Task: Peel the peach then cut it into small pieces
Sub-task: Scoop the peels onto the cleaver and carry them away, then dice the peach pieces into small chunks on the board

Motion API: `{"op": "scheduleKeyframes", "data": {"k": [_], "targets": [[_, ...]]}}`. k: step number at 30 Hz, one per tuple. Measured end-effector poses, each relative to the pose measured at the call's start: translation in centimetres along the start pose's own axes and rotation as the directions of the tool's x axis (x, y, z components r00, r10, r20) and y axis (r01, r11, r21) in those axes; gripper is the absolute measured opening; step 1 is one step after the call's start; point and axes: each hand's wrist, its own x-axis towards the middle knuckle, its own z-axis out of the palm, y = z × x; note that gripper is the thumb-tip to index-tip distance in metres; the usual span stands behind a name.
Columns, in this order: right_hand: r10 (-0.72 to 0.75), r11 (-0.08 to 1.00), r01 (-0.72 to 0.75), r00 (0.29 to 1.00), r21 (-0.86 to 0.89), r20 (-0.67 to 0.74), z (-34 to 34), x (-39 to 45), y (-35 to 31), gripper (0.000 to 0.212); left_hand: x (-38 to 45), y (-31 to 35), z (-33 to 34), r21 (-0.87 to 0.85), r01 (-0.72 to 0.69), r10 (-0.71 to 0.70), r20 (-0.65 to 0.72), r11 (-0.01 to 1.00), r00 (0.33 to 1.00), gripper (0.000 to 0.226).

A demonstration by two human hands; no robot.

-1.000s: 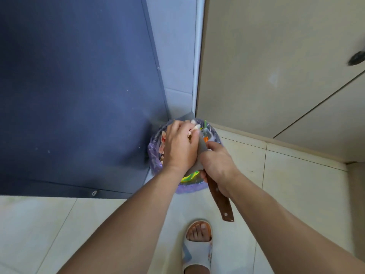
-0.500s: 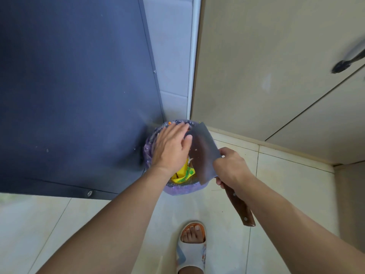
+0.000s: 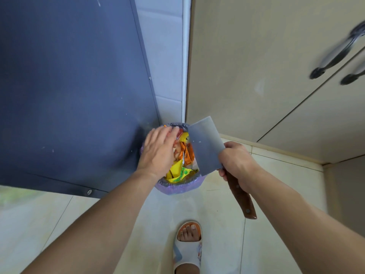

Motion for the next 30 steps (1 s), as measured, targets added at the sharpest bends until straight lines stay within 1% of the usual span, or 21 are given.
{"op": "scheduleKeyframes", "data": {"k": [2,3,4,5,6,8,9,10,11,12,14,16,17,18,19,20,22,23,26,28,30], "targets": [[0.004,1.0,-0.004,1.0,0.021,0.0,0.2,0.0,-0.3,0.035,-0.4,1.3,-0.2,0.038,-0.243,0.245,-0.038,0.969,0.969,0.074],[0.001,1.0,-0.001,1.0,0.03,-0.001,0.4,0.0,-0.5,0.034,-0.6,1.8,-0.2,0.085,-0.334,0.336,-0.008,0.939,0.942,0.075],[-0.001,0.999,0.001,1.0,0.033,0.0,0.6,-0.1,-0.7,0.034,-0.8,2.2,-0.2,0.127,-0.38,0.377,0.052,0.916,0.925,0.075],[-0.001,1.0,0.001,1.0,0.03,-0.001,0.7,-0.1,-0.9,0.034,-0.9,2.4,0.0,0.149,-0.37,0.354,0.124,0.917,0.927,0.073],[0.004,1.0,-0.004,1.0,0.027,0.0,0.8,-0.2,-1.0,0.033,-1.0,2.4,0.1,0.16,-0.309,0.277,0.194,0.937,0.941,0.072],[0.025,0.999,-0.026,1.0,0.044,0.009,0.6,-0.4,-1.0,0.034,-1.0,1.9,0.0,0.205,-0.112,0.044,0.312,0.972,0.949,0.069],[0.029,0.998,-0.029,1.0,0.051,0.011,0.5,-0.6,-0.9,0.035,-1.0,1.6,-0.2,0.223,-0.023,-0.058,0.35,0.975,0.935,0.07],[0.027,0.999,-0.027,1.0,0.045,0.006,0.3,-0.7,-0.9,0.036,-1.1,1.4,-0.4,0.227,0.04,-0.125,0.37,0.973,0.921,0.07],[0.024,0.999,-0.024,1.0,0.024,-0.004,0.2,-0.8,-0.8,0.036,-1.1,1.3,-0.5,0.209,0.077,-0.152,0.37,0.975,0.917,0.065],[0.022,1.0,-0.022,1.0,0.003,-0.013,0.0,-0.9,-0.8,0.036,-1.1,1.3,-0.6,0.181,0.098,-0.157,0.347,0.979,0.925,0.055],[0.019,1.0,-0.019,1.0,-0.019,-0.022,-0.4,-1.4,-0.8,0.037,-0.7,1.7,-0.9,0.143,0.14,-0.173,0.253,0.98,0.952,0.034],[0.014,0.999,-0.015,1.0,-0.029,-0.014,-0.8,-2.0,-1.0,0.038,0.1,2.2,-1.7,0.122,0.209,-0.228,0.162,0.97,0.96,0.02],[0.011,0.999,-0.012,1.0,-0.034,-0.012,-1.0,-2.4,-1.1,0.038,0.5,2.5,-2.1,0.114,0.237,-0.253,0.161,0.965,0.954,0.012],[0.005,0.999,-0.006,1.0,-0.038,-0.011,-1.3,-2.8,-1.2,0.038,0.9,2.7,-2.5,0.13,0.251,-0.273,0.19,0.959,0.943,0.006],[-0.004,0.999,0.004,1.0,-0.044,-0.01,-1.6,-3.4,-1.2,0.038,1.3,2.8,-2.7,0.159,0.252,-0.284,0.232,0.954,0.93,0.008],[-0.015,0.999,0.014,1.0,-0.049,-0.009,-1.9,-4.0,-1.2,0.038,1.4,2.9,-2.8,0.192,0.244,-0.291,0.281,0.951,0.914,0.017],[-0.032,0.998,0.031,0.999,-0.061,-0.017,-2.7,-5.2,-1.2,0.038,1.5,3.0,-3.1,0.235,0.226,-0.304,0.386,0.945,0.871,0.047],[-0.035,0.997,0.033,0.999,-0.067,-0.025,-3.0,-5.8,-1.1,0.039,1.4,3.2,-3.3,0.252,0.216,-0.309,0.431,0.943,0.848,0.056],[-0.032,0.997,0.027,0.998,-0.074,-0.062,-4.5,-7.9,-0.8,0.038,0.6,3.8,-4.8,0.337,0.178,-0.342,0.525,0.924,0.78,0.053],[-0.033,0.997,0.027,0.996,-0.069,-0.086,-5.7,-10.0,-0.9,0.037,-0.3,4.8,-6.7,0.34,0.205,-0.37,0.545,0.918,0.752,0.06],[-0.038,0.999,0.035,0.993,-0.027,-0.113,-7.3,-13.0,-0.7,0.037,-1.5,6.4,-8.8,0.3,0.252,-0.384,0.56,0.92,0.734,0.071]]}}
